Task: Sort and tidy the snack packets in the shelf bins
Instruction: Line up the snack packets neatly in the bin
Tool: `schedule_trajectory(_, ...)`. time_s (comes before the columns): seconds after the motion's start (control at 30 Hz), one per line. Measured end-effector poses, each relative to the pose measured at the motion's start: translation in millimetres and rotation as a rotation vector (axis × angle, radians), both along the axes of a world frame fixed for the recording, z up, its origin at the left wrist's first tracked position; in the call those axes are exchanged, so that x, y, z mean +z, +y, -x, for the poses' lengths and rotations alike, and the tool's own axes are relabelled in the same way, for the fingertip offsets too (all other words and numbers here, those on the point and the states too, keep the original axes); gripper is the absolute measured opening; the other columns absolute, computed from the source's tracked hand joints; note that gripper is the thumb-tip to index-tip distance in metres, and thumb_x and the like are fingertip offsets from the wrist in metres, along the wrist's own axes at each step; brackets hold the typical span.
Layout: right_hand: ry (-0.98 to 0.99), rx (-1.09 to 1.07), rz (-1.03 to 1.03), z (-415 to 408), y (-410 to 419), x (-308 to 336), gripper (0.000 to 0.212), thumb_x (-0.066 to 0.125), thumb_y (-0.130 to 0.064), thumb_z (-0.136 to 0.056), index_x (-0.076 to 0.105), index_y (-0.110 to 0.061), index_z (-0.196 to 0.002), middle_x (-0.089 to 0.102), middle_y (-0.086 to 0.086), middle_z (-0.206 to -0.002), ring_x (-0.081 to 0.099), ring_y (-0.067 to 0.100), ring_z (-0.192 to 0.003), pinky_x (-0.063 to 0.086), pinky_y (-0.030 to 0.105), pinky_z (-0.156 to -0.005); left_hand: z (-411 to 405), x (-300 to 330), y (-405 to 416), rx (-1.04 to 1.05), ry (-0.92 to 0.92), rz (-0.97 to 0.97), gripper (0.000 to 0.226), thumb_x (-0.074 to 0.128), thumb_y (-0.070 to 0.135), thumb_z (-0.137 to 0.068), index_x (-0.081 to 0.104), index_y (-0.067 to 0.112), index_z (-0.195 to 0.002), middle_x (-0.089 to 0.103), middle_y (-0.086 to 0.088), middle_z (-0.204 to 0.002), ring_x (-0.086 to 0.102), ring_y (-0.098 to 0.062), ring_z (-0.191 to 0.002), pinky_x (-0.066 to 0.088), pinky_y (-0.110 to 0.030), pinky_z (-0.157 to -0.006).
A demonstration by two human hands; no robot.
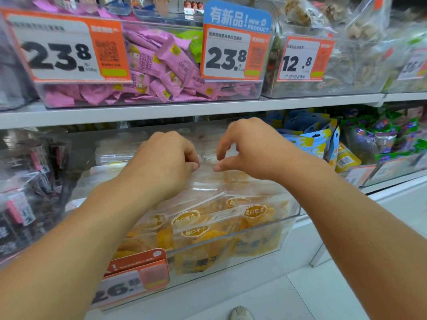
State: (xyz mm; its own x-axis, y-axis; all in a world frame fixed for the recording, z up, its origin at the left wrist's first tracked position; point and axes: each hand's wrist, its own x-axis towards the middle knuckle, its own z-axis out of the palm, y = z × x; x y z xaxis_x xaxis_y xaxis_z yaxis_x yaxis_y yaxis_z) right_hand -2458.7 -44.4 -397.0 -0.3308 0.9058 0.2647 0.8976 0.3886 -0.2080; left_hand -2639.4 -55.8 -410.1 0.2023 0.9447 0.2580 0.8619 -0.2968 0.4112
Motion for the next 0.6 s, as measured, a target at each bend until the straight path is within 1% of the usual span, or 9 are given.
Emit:
schedule_trajectory(0.07,-0.044,0.01,-0.023,7,1,0,0.011,0.08,-0.04,-0.08,0.075,-0.034,-0.088,0.052,-0.015,-0.086,0.048,0.003,-0.077,0.044,0.026,-0.069,1,0,-2,0.014,-0.013,-0.044,0.015,0.073,0.026,-0.09,0.069,0.032,-0.077,0.062,0.012,-0.08,0.059,-0.013,-0.08,0.043,-0.03,-0.072)
schedule_trajectory(0.13,-0.1,0.008,-0.037,11,1,-3,0.014,0.08,-0.031,-0.082,0.074,-0.035,-0.094,0.057,-0.013,-0.095,0.052,0.008,-0.086,0.045,0.029,-0.073,3,1,-2,-0.001,-0.017,-0.053,0.016,0.075,0.025,-0.088,0.069,0.031,-0.074,0.062,0.013,-0.077,0.059,-0.011,-0.077,0.043,-0.03,-0.071)
schedule_trajectory(0.17,-0.104,0.004,-0.029,13,1,-4,0.014,0.08,-0.029,-0.082,0.074,-0.036,-0.092,0.06,-0.011,-0.097,0.055,0.01,-0.089,0.045,0.03,-0.073,4,2,-2,-0.016,-0.017,-0.036,0.018,0.076,0.025,-0.087,0.069,0.031,-0.072,0.062,0.013,-0.075,0.059,-0.009,-0.076,0.042,-0.029,-0.071)
schedule_trajectory(0.27,-0.123,-0.017,-0.019,15,2,-4,0.011,0.082,-0.027,-0.078,0.074,-0.034,-0.079,0.066,-0.008,-0.093,0.062,0.017,-0.087,0.052,0.034,-0.075,12,8,-2,-0.035,0.009,0.019,0.019,0.077,0.028,-0.086,0.069,0.03,-0.069,0.064,0.012,-0.075,0.057,-0.008,-0.079,0.042,-0.029,-0.073)
schedule_trajectory(0.4,-0.103,-0.073,-0.101,2,1,5,0.007,0.082,-0.03,-0.079,0.075,-0.03,-0.076,0.068,-0.006,-0.082,0.063,0.017,-0.078,0.053,0.033,-0.073,17,11,-4,-0.058,0.07,0.036,0.015,0.076,0.031,-0.087,0.072,0.031,-0.073,0.064,0.013,-0.082,0.054,-0.011,-0.093,0.042,-0.031,-0.08)
schedule_trajectory(0.43,-0.078,-0.079,-0.111,-1,1,6,0.009,0.08,-0.03,-0.081,0.074,-0.03,-0.075,0.068,-0.007,-0.08,0.063,0.015,-0.077,0.052,0.032,-0.072,17,10,-4,-0.069,0.067,0.029,0.014,0.076,0.031,-0.087,0.072,0.031,-0.074,0.065,0.014,-0.081,0.056,-0.01,-0.092,0.045,-0.031,-0.08)
schedule_trajectory(0.5,-0.007,-0.062,-0.08,-3,-1,5,0.011,0.08,-0.03,-0.081,0.072,-0.031,-0.074,0.066,-0.011,-0.076,0.061,0.01,-0.075,0.052,0.031,-0.072,17,8,-3,-0.091,0.05,0.011,0.012,0.075,0.03,-0.088,0.073,0.03,-0.076,0.068,0.014,-0.075,0.059,-0.004,-0.084,0.048,-0.029,-0.076)
schedule_trajectory(0.57,0.007,-0.042,-0.019,-1,-2,0,0.009,0.081,-0.031,-0.081,0.073,-0.031,-0.077,0.066,-0.014,-0.074,0.06,0.006,-0.074,0.054,0.031,-0.073,16,7,-3,-0.104,0.042,0.001,0.01,0.073,0.031,-0.089,0.074,0.031,-0.08,0.068,0.015,-0.071,0.059,0.0,-0.077,0.046,-0.025,-0.07)
schedule_trajectory(0.6,0.02,-0.038,0.005,-1,-2,-1,0.01,0.083,-0.032,-0.079,0.073,-0.032,-0.077,0.066,-0.015,-0.073,0.06,0.004,-0.073,0.053,0.03,-0.072,16,7,-3,-0.107,0.047,-0.006,0.009,0.073,0.032,-0.09,0.075,0.031,-0.081,0.068,0.015,-0.07,0.059,0.0,-0.076,0.045,-0.025,-0.069)
